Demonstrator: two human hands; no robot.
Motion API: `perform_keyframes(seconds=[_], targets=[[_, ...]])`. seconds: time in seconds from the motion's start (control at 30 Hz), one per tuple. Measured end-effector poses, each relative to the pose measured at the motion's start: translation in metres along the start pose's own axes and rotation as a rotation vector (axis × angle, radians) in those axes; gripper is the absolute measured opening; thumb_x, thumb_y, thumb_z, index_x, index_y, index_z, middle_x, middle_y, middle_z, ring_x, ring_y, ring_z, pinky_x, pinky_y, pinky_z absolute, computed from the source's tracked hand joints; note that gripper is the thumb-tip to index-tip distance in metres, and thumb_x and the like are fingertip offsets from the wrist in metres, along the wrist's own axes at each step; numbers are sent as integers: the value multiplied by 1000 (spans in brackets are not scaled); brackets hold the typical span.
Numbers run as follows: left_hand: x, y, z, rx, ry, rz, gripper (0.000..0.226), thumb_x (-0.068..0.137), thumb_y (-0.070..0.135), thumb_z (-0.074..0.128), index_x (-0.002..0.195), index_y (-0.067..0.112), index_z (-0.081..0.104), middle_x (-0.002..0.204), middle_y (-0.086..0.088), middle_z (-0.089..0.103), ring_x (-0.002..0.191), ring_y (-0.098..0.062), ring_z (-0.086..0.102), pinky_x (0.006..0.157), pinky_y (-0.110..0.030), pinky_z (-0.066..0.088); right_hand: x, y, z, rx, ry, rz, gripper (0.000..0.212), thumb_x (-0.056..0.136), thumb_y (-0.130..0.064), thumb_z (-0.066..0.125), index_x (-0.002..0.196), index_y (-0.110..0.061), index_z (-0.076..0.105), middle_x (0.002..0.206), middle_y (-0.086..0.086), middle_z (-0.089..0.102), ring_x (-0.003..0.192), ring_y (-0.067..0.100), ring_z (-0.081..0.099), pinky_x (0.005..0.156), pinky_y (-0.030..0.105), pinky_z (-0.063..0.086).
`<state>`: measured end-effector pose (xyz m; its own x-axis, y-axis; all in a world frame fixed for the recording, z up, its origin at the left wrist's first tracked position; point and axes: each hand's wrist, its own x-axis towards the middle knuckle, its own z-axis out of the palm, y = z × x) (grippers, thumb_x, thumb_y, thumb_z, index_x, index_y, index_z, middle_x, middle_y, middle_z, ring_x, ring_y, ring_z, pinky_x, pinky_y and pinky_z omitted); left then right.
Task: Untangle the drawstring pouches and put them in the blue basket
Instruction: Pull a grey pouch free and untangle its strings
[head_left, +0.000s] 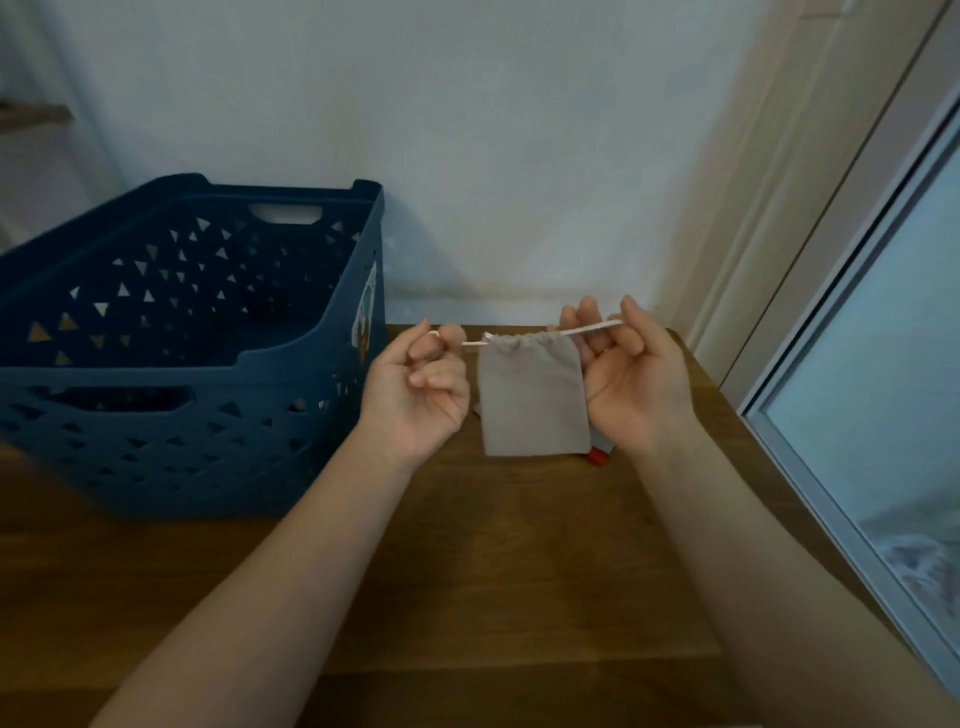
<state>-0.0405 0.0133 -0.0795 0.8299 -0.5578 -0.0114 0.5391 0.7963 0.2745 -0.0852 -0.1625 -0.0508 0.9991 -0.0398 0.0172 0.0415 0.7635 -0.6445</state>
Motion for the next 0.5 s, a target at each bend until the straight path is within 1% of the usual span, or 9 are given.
perform_keyframes(seconds=[0.03,0.07,0.13,0.2,0.27,0.33,0.4,0.43,0.5], targets=[[1,-2,0,18,20,25,24,91,24,42,68,16,44,53,4,51,32,-3,39,36,-11,37,1,0,1,99,10,-6,50,90,-28,48,42,-18,51,58,-4,60,66,12,63,82,31,50],[0,-1,0,30,65,49,29,93,24,39,65,17,42,54,4,48,34,-3,36,37,-11,35,3,-1,0,165,30,4,44,88,-28,50,46,-18,45,52,-5,51,55,11,56,78,31,51],[0,4,-5,55,213,113,39,99,26,32,62,17,39,52,5,39,36,-5,29,38,-13,28,7,-5,-9,176,157,61,47,93,-27,45,49,-19,35,46,-6,32,42,10,36,64,26,52],[-2,7,-12,117,330,157,42,101,27,31,61,18,36,50,5,34,37,-6,24,37,-15,24,9,-5,-23,130,301,124,52,100,-27,38,49,-17,32,46,-5,26,40,11,25,47,19,45],[-4,3,-15,229,357,152,42,101,28,32,61,18,37,51,5,33,38,-7,23,38,-17,25,10,1,-32,73,361,143,50,102,-28,35,53,-17,35,46,-6,27,39,9,22,39,18,30],[-4,-3,-12,442,335,151,39,101,28,35,63,18,40,55,5,36,43,-8,26,45,-19,29,13,8,-33,-123,347,137,42,101,-30,36,63,-16,42,49,-6,34,40,7,23,37,17,23],[-4,-7,0,710,281,161,36,100,29,38,67,17,44,60,4,43,47,-9,31,53,-22,33,13,11,-28,-401,286,112,32,100,-29,40,77,-11,54,54,-6,42,43,5,28,39,17,24],[-4,-8,6,852,246,170,34,99,28,39,68,16,47,63,3,48,48,-9,34,55,-23,35,10,11,-22,-581,243,93,26,98,-27,44,86,-10,60,58,-6,46,46,5,33,42,17,27],[-5,-9,19,1124,186,200,32,98,26,41,70,14,53,71,-3,56,50,-9,38,56,-24,38,4,11,-10,-946,128,33,19,94,-22,52,101,-13,68,72,-5,60,59,5,50,52,18,39]])
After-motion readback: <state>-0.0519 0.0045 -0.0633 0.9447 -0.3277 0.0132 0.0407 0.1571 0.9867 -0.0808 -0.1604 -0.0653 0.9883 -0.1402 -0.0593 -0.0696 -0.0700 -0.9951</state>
